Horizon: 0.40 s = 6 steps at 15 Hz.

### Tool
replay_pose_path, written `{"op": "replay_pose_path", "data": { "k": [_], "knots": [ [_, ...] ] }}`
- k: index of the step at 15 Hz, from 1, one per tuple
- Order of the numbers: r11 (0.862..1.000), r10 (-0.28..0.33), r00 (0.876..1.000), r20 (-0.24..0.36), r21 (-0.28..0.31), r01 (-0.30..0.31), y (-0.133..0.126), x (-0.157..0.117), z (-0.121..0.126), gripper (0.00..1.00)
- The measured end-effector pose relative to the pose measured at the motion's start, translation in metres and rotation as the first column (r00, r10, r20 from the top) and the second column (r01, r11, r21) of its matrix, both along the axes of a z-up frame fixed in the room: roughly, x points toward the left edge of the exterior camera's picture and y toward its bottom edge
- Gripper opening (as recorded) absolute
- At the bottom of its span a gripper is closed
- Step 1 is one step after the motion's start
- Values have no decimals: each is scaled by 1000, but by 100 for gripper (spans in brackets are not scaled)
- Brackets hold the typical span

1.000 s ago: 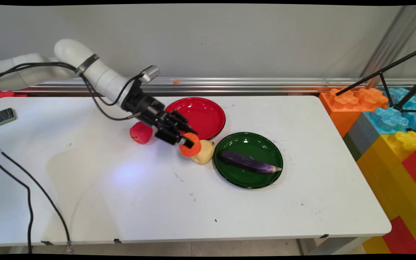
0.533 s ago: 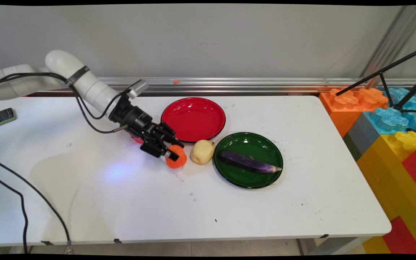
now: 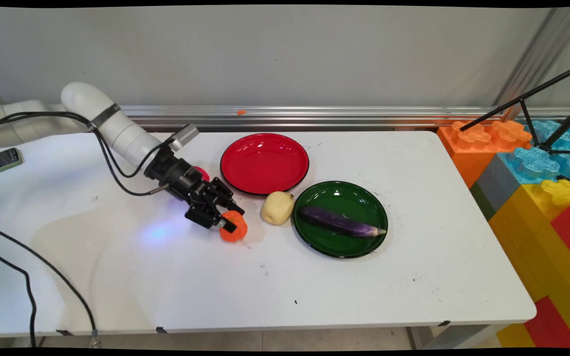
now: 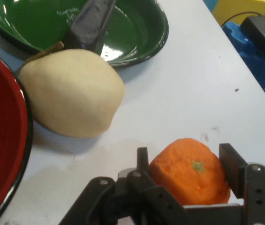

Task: Place the picked object on the table

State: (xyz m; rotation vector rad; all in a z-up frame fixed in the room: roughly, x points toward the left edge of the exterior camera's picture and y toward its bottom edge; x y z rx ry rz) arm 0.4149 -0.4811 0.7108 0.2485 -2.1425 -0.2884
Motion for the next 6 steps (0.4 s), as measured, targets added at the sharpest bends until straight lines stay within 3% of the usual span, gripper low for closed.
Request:
{"op": "replay_pose_path", "data": {
  "k": [2,3,6],
  "knots": [
    [1000,-3,1000,5,-2,3,1,3,-6,0],
    [1000,-3,1000,5,-4,3,2,4,-8,100],
    [1000,-5,1000,2,-9,5,3,7,-12,100]
  ]
}}
